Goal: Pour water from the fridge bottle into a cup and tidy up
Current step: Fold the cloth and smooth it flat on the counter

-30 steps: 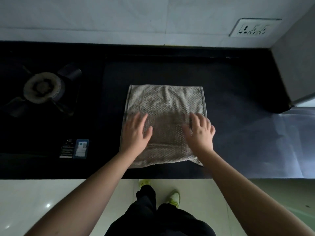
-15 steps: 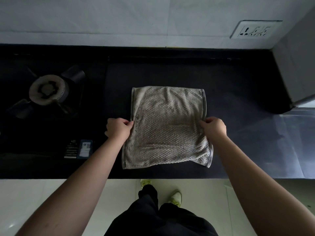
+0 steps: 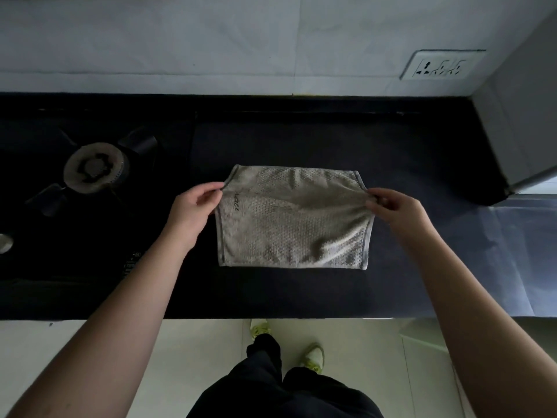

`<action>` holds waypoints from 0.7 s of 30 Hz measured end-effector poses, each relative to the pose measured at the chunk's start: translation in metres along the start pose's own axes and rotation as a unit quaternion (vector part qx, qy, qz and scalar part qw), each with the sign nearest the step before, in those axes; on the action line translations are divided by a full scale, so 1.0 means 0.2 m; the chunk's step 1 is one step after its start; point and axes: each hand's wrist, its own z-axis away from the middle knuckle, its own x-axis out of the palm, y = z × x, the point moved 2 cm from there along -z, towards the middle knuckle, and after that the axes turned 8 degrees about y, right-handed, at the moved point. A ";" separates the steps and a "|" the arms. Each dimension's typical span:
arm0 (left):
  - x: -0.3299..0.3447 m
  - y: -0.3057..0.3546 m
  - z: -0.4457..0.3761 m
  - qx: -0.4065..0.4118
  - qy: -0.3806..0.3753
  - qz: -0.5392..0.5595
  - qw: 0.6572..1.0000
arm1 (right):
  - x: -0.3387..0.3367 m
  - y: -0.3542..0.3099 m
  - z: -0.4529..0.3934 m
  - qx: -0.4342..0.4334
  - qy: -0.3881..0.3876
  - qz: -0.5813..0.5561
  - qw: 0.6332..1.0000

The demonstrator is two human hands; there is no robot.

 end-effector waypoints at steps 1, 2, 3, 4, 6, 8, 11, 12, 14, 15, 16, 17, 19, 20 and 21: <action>-0.01 0.03 0.00 0.021 -0.019 -0.026 0.999 | -0.02 -0.02 0.01 -0.014 -0.008 0.035 0.999; -0.03 0.07 0.01 0.045 -0.034 -0.066 0.996 | -0.03 -0.02 0.01 -0.030 -0.006 0.082 0.996; -0.04 0.10 0.01 0.072 -0.039 -0.115 0.990 | -0.04 -0.04 0.01 -0.045 0.005 0.130 0.991; -0.06 0.13 0.01 0.105 -0.035 -0.166 0.980 | -0.05 -0.05 0.02 -0.064 0.023 0.173 0.983; -0.09 0.18 0.04 0.182 -0.006 -0.244 0.953 | -0.07 -0.08 0.05 -0.114 0.060 0.217 0.968; -0.13 0.21 0.06 0.259 0.015 -0.262 0.930 | -0.11 -0.08 0.07 -0.140 0.065 0.209 0.966; -0.22 0.23 0.10 0.314 -0.006 -0.259 0.913 | -0.17 -0.09 0.11 -0.113 -0.036 0.121 0.985; -0.24 0.24 0.12 0.294 -0.032 -0.251 0.922 | -0.18 -0.09 0.14 -0.092 -0.080 0.072 0.990; -0.28 0.25 0.18 0.203 -0.097 -0.202 0.953 | -0.20 -0.08 0.19 -0.050 -0.140 -0.012 0.989; -0.29 0.26 0.20 0.161 -0.124 -0.184 0.962 | -0.21 -0.09 0.21 -0.036 -0.161 -0.037 0.986; -0.29 0.25 0.23 0.137 -0.139 -0.188 0.963 | -0.21 -0.08 0.23 -0.027 -0.183 -0.054 0.981; -0.30 0.25 0.24 0.124 -0.150 -0.201 0.960 | -0.22 -0.07 0.25 -0.016 -0.210 -0.079 0.974; -0.31 0.24 0.27 0.095 -0.184 -0.185 0.961 | -0.23 -0.06 0.28 0.027 -0.258 -0.144 0.955; -0.31 0.23 0.29 0.079 -0.204 -0.156 0.963 | -0.23 -0.05 0.28 0.055 -0.276 -0.180 0.942; -0.31 0.21 0.29 0.060 -0.220 -0.129 0.965 | -0.23 -0.04 0.29 0.081 -0.287 -0.210 0.931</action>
